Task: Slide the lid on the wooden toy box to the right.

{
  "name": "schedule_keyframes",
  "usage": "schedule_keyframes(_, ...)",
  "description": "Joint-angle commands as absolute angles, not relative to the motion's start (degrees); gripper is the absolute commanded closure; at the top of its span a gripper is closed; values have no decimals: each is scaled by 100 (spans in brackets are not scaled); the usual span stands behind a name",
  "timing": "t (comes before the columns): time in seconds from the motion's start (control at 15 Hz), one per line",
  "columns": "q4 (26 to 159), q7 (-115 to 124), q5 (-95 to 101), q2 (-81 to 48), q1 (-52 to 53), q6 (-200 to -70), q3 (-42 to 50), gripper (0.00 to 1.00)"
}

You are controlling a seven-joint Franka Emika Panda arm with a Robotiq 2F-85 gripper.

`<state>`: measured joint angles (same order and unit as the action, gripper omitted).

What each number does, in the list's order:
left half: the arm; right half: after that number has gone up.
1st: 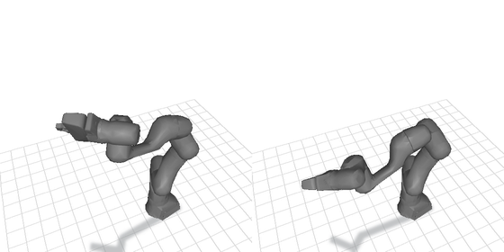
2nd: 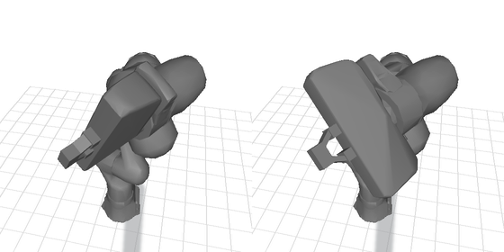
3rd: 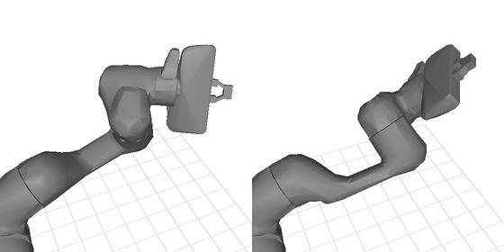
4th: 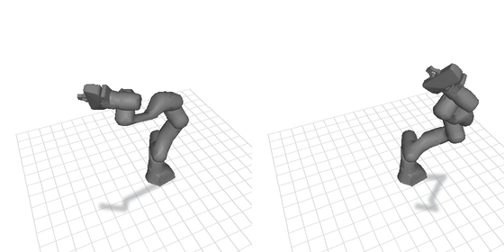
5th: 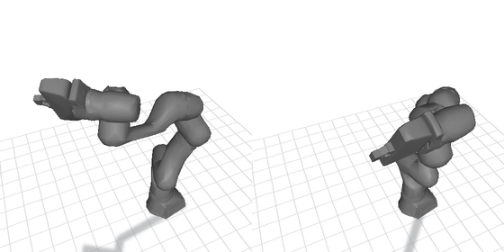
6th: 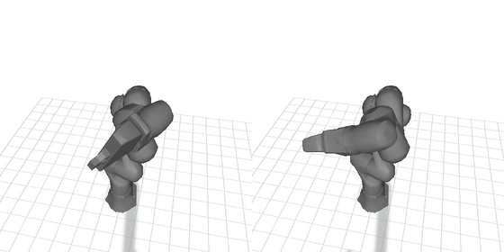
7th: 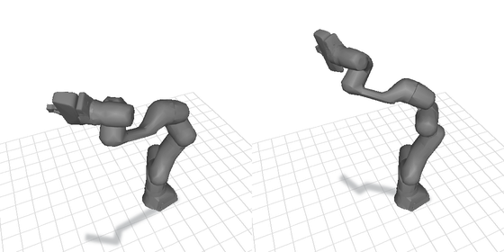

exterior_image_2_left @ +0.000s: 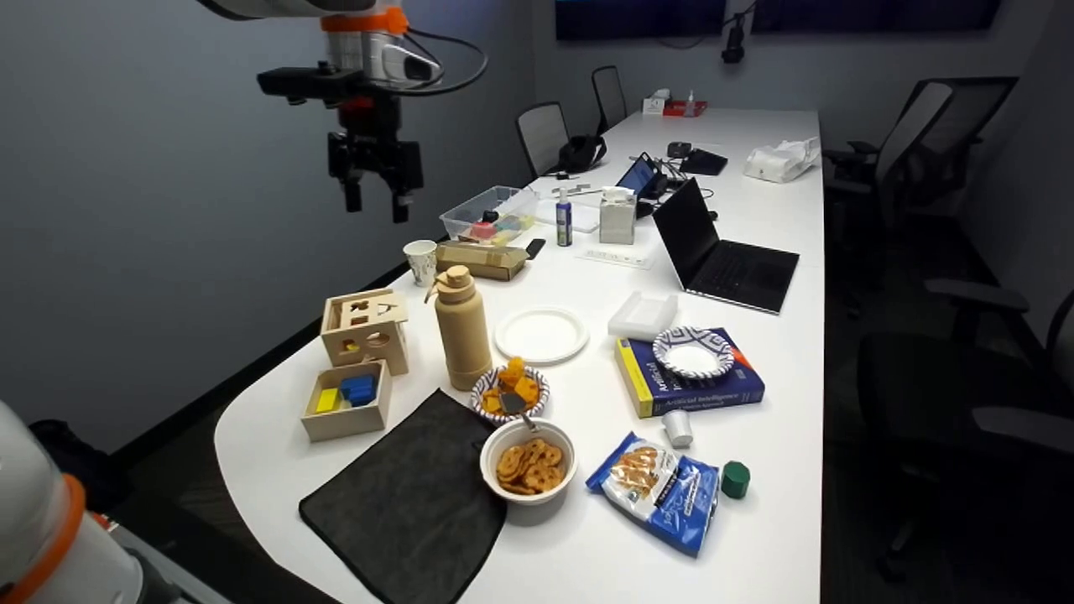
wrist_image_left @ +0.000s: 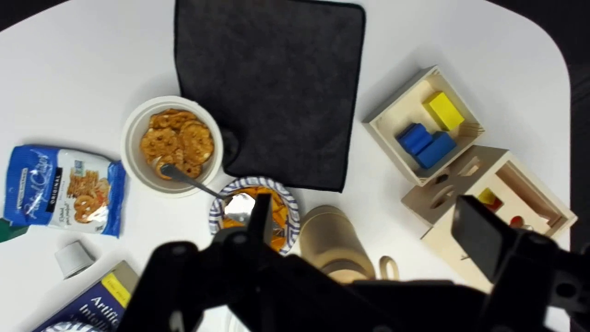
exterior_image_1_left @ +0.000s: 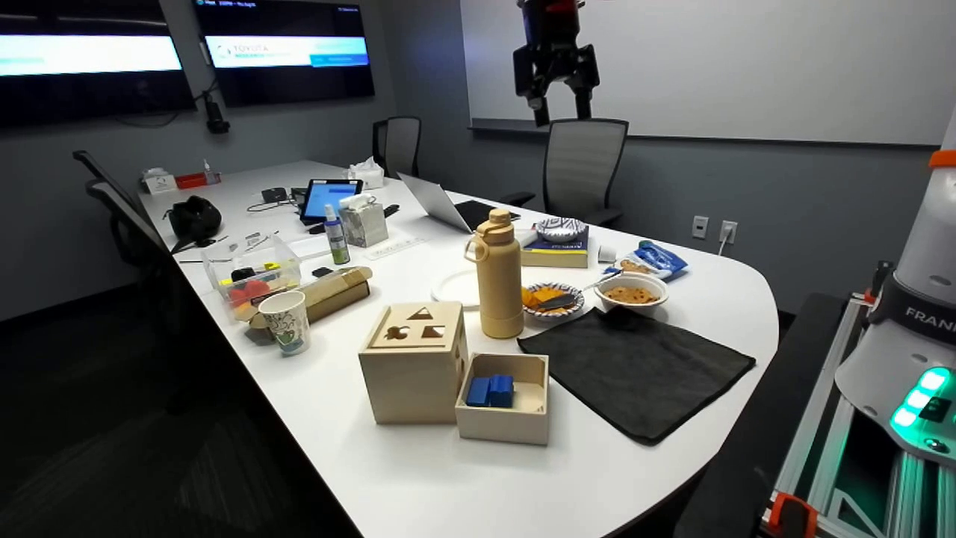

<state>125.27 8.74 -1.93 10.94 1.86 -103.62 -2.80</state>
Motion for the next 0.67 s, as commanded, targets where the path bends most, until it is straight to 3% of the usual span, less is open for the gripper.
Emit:
schedule_keyframes(0.0, 12426, 2017, -623, 744, 512, -10777, -758, 0)
schedule_keyframes(0.33, 12247, 3302, -666, -238, 897, -12646, -1227, 0)
schedule_keyframes(0.6, 11976, 4262, -210, -1068, 1222, -13386, -1182, 0)
